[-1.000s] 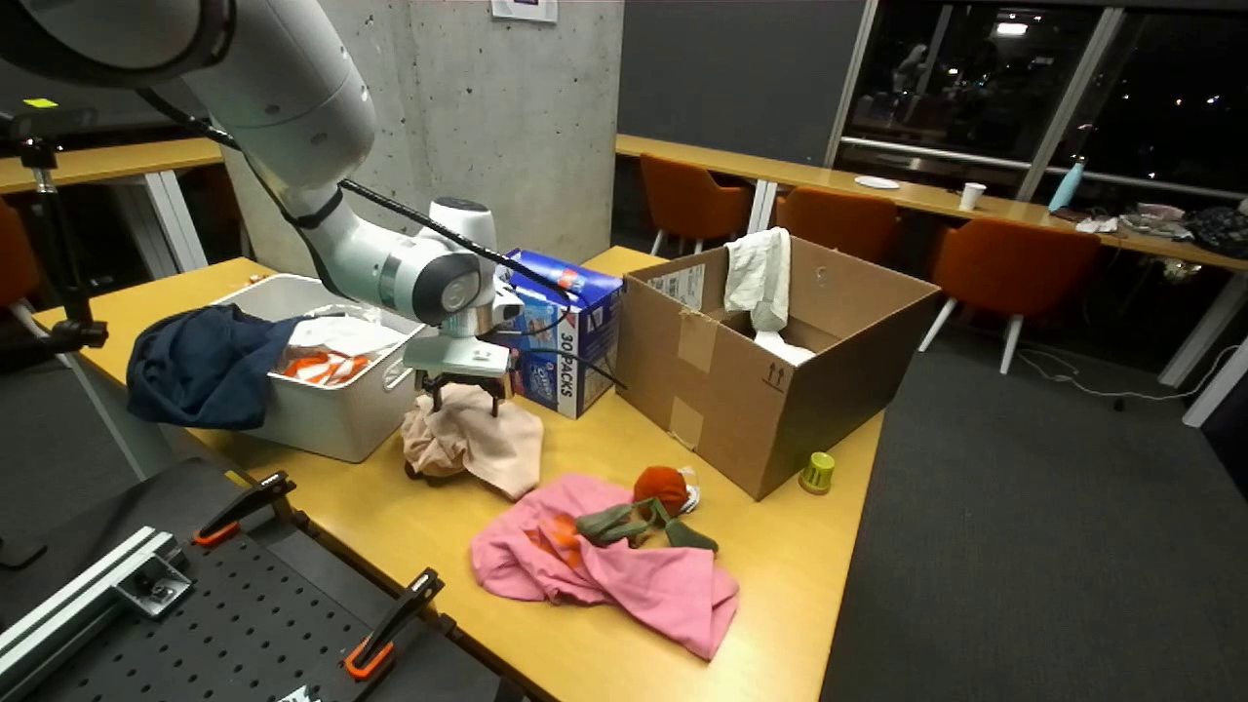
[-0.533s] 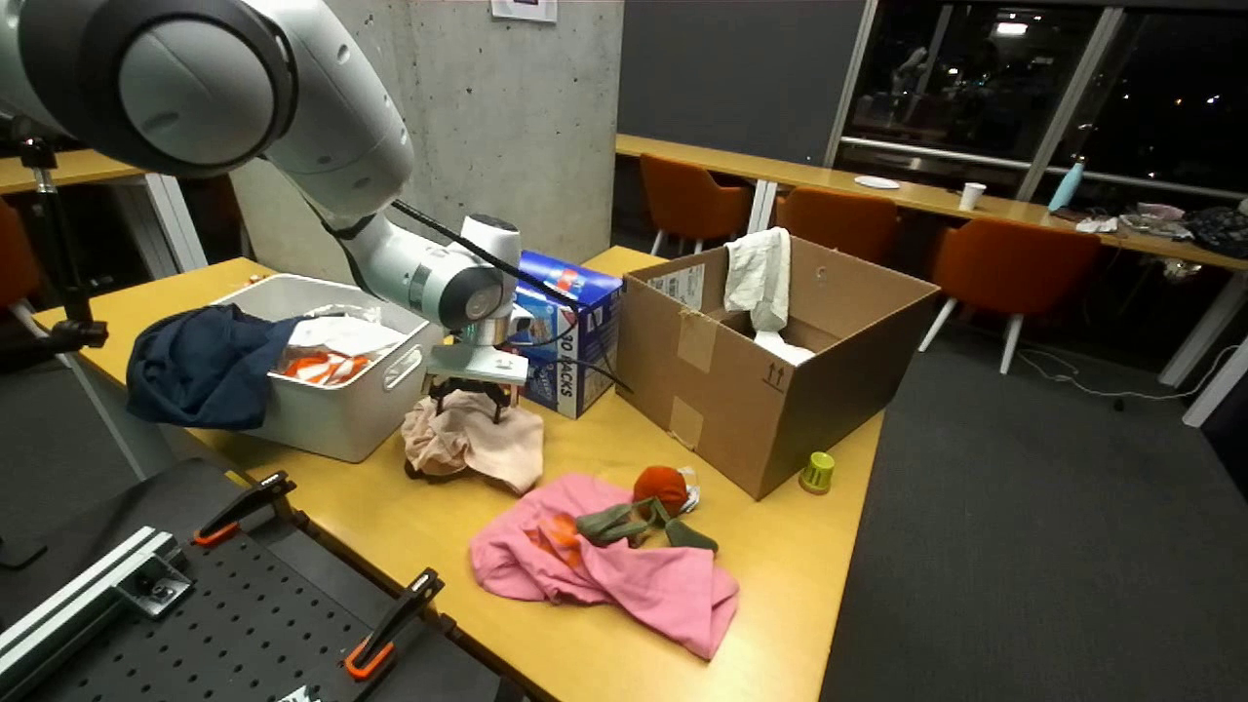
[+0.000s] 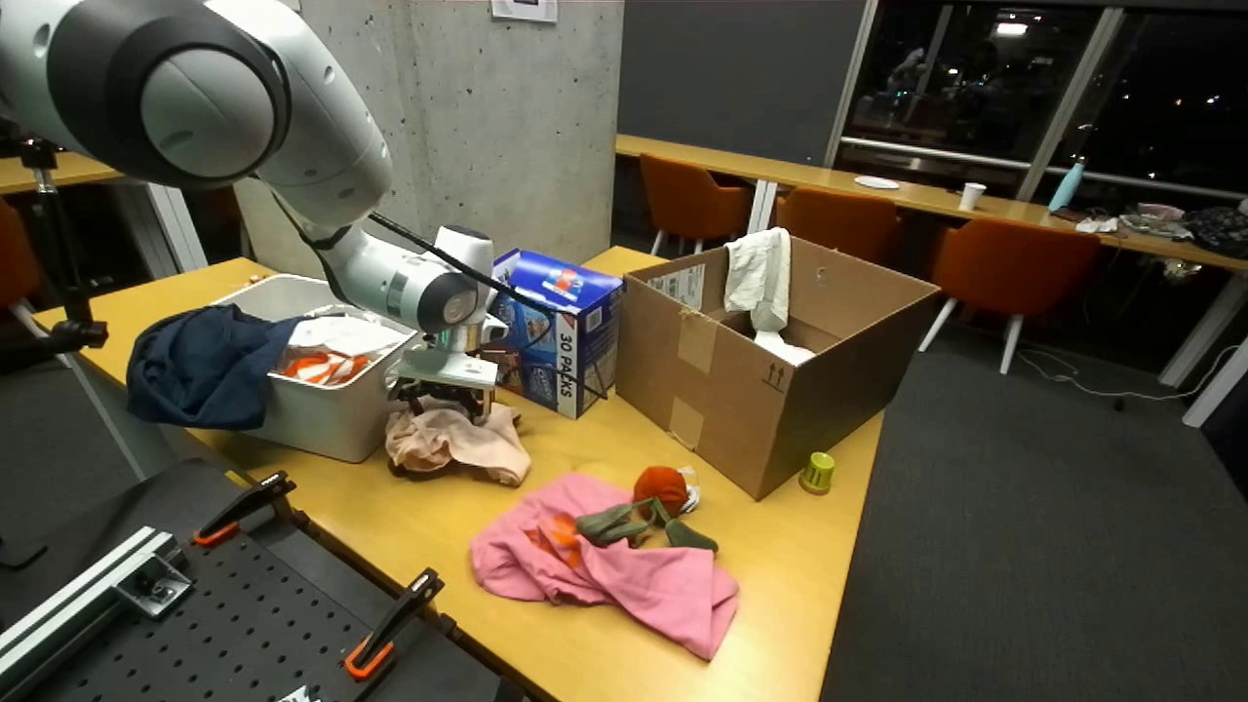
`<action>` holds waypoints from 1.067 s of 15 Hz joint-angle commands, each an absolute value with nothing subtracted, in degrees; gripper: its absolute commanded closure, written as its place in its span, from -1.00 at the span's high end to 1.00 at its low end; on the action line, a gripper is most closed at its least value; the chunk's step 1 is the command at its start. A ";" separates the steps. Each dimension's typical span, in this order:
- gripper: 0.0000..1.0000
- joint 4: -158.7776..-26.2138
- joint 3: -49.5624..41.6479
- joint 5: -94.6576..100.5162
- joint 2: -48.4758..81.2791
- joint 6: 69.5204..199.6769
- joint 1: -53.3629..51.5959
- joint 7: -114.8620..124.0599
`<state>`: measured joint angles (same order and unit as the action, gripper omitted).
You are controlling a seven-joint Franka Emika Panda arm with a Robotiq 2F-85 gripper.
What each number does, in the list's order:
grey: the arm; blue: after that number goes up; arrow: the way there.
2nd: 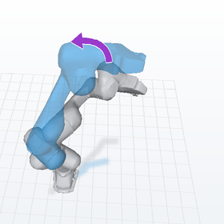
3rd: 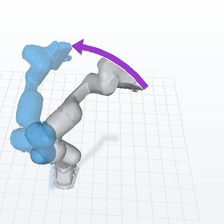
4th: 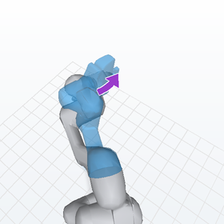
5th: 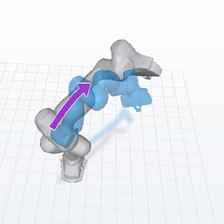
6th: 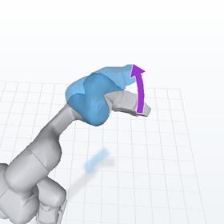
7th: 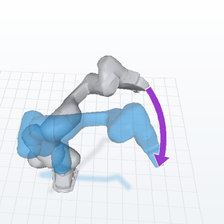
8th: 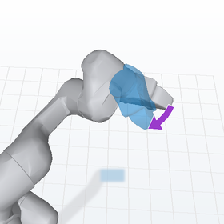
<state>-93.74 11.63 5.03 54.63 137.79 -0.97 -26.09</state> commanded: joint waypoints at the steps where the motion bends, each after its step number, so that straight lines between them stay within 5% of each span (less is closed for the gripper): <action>1: 0.47 -94.55 9.91 5.32 55.09 137.99 -2.61 -22.19; 4: 0.24 -95.65 9.10 5.16 54.28 138.58 -2.81 -19.75; 12: -0.93 -102.81 6.03 5.67 47.63 143.01 -3.58 -11.58; 16: -0.98 -108.60 3.94 6.43 42.19 146.18 -4.56 -7.75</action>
